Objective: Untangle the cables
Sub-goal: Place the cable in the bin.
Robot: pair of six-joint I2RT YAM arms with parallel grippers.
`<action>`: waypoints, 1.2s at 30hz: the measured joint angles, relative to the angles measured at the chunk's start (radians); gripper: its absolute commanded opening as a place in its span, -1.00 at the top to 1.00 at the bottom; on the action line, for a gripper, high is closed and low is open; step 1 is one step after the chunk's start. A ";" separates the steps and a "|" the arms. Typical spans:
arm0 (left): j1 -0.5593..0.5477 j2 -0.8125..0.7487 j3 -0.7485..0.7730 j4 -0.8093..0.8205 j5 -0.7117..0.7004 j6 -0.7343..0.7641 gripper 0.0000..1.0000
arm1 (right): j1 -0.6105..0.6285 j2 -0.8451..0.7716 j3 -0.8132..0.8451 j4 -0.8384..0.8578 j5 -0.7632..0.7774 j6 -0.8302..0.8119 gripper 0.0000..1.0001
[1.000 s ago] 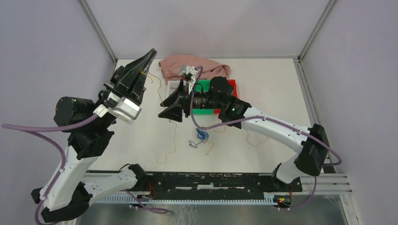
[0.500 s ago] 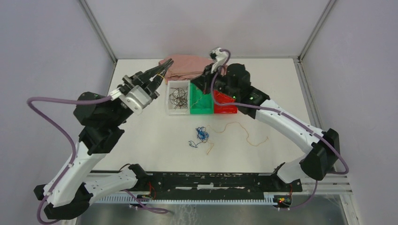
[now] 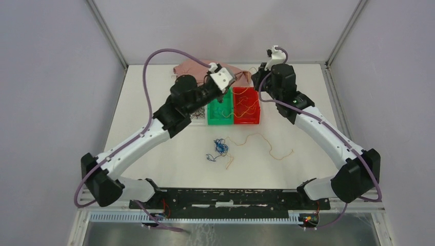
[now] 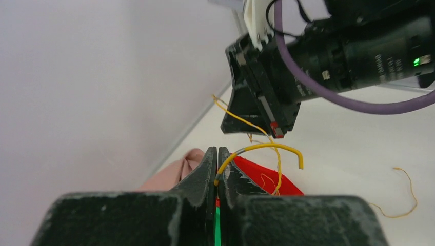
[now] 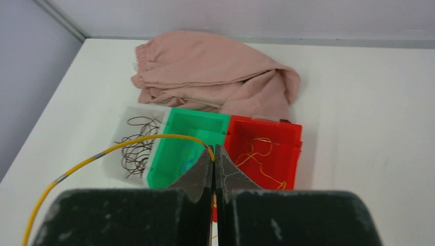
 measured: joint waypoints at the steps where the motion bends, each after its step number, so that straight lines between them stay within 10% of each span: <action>1: 0.002 0.033 0.003 0.002 -0.005 -0.013 0.94 | -0.012 0.000 -0.009 0.000 0.016 0.001 0.99; 21: 0.097 0.228 0.061 0.003 -0.003 -0.097 0.94 | -0.089 0.162 -0.035 0.027 0.241 -0.136 0.99; 36: 0.127 0.180 0.047 -0.015 0.051 -0.096 0.94 | -0.217 0.153 0.045 0.017 0.067 0.011 0.99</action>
